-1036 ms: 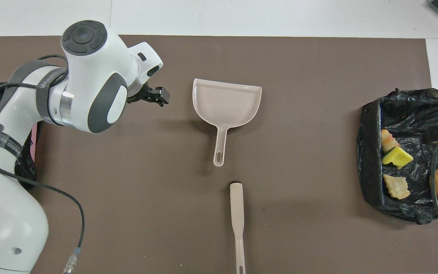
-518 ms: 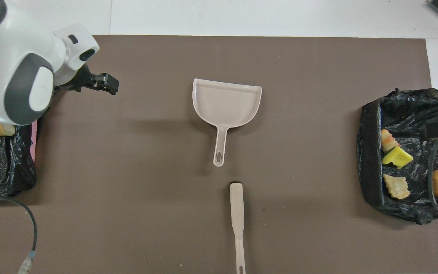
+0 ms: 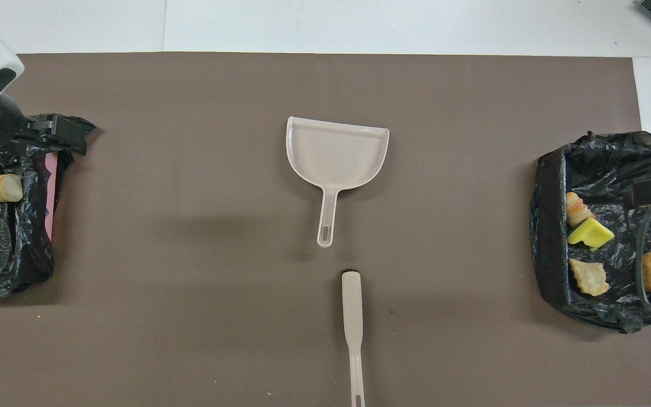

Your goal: Sweep and dump trash in bin

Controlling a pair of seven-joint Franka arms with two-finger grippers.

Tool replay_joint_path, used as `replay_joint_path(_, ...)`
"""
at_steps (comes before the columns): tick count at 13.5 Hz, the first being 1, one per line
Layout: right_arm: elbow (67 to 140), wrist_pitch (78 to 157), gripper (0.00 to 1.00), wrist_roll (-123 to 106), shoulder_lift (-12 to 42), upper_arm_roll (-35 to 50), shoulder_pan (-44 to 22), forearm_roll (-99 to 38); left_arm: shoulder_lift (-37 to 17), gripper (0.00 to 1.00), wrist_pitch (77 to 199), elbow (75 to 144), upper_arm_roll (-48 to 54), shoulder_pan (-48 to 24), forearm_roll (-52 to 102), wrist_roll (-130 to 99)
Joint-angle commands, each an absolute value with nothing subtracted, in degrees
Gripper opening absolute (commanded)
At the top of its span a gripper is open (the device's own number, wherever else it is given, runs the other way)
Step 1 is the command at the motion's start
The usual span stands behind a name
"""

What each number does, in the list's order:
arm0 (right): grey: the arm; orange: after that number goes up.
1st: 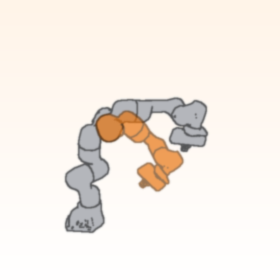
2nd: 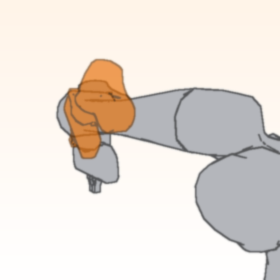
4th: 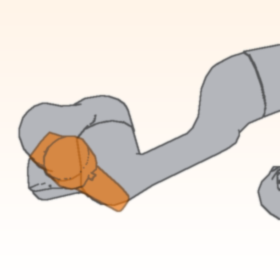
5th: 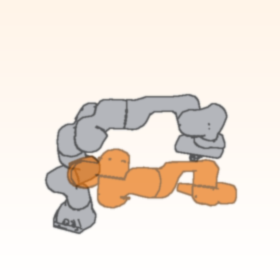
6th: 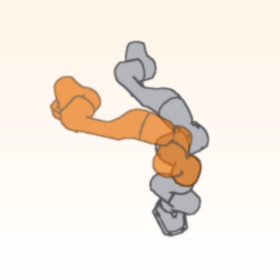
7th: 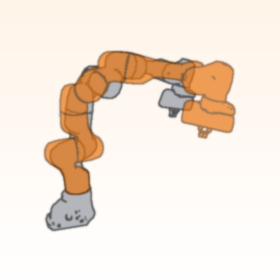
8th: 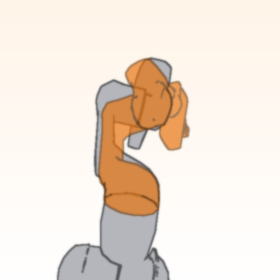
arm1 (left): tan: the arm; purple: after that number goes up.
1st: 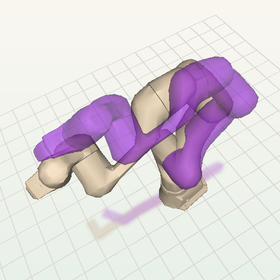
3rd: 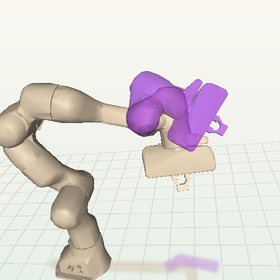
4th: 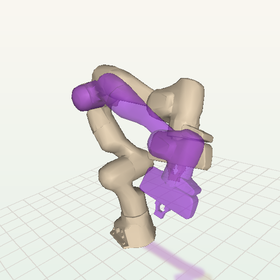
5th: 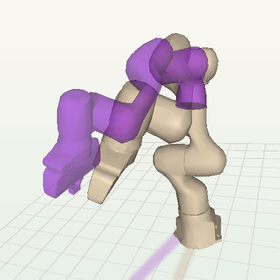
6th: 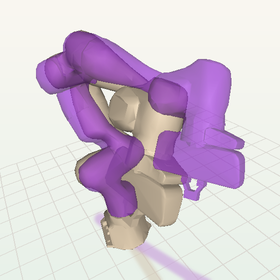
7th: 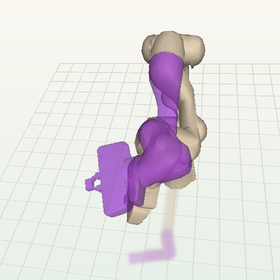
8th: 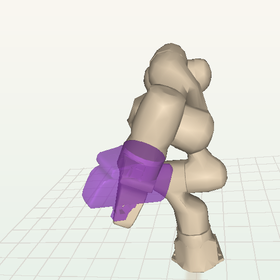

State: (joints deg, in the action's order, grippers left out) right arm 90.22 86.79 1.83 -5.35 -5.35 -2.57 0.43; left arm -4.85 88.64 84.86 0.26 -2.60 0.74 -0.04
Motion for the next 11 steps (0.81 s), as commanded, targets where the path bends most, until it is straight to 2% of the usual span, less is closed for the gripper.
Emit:
replay_joint_path(1, 91.1, 88.4, 1.00, 1.1, -5.9, -5.0, -1.8, -0.6, 1.7, 1.00, 89.3, 92.2, 0.5, -2.5, -0.7, -0.4)
replay_joint_path(4, 91.1, 88.4, 1.00, 1.3, -6.0, -5.0, -1.8, -0.6, 2.5, 1.00, 89.3, 93.3, 0.5, -2.9, -0.9, -0.1)
replay_joint_path(11, 91.2, 88.2, 1.00, 1.2, -6.0, -4.9, -1.9, -0.7, 1.4, 1.00, 85.3, 88.4, 0.7, -2.8, -1.0, 0.4)
